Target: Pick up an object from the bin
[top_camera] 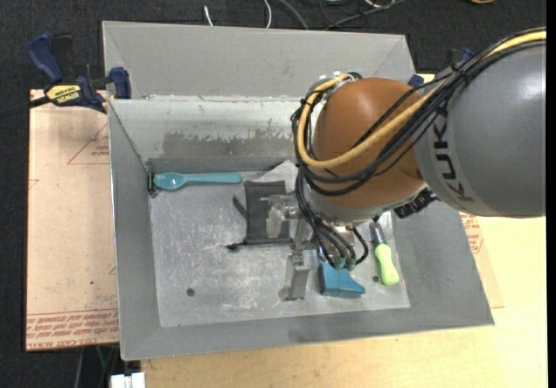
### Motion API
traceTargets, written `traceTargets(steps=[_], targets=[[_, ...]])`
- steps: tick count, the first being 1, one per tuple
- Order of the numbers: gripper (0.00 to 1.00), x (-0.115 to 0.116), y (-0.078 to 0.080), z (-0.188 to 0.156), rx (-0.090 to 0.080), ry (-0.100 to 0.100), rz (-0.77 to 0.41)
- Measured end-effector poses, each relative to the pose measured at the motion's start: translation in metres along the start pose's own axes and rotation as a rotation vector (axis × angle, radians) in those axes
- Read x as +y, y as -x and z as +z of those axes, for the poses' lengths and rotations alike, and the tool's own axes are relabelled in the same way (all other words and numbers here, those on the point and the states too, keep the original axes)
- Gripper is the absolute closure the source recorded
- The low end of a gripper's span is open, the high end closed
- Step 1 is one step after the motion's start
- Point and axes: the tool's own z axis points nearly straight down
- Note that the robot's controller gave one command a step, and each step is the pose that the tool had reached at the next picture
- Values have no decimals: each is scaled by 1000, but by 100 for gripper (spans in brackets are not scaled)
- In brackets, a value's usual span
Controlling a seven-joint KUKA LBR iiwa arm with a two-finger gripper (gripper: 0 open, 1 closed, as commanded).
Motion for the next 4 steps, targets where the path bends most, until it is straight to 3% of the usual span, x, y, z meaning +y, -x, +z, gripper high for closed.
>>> traceTargets(steps=[1,2,3,4], targets=[[0,-1,2,-4,-7,1,3],[0,-3,28,48,-14,1,-77],[0,4,98,119,-24,5,-51],[0,-13,118,142,-24,8,-49]])
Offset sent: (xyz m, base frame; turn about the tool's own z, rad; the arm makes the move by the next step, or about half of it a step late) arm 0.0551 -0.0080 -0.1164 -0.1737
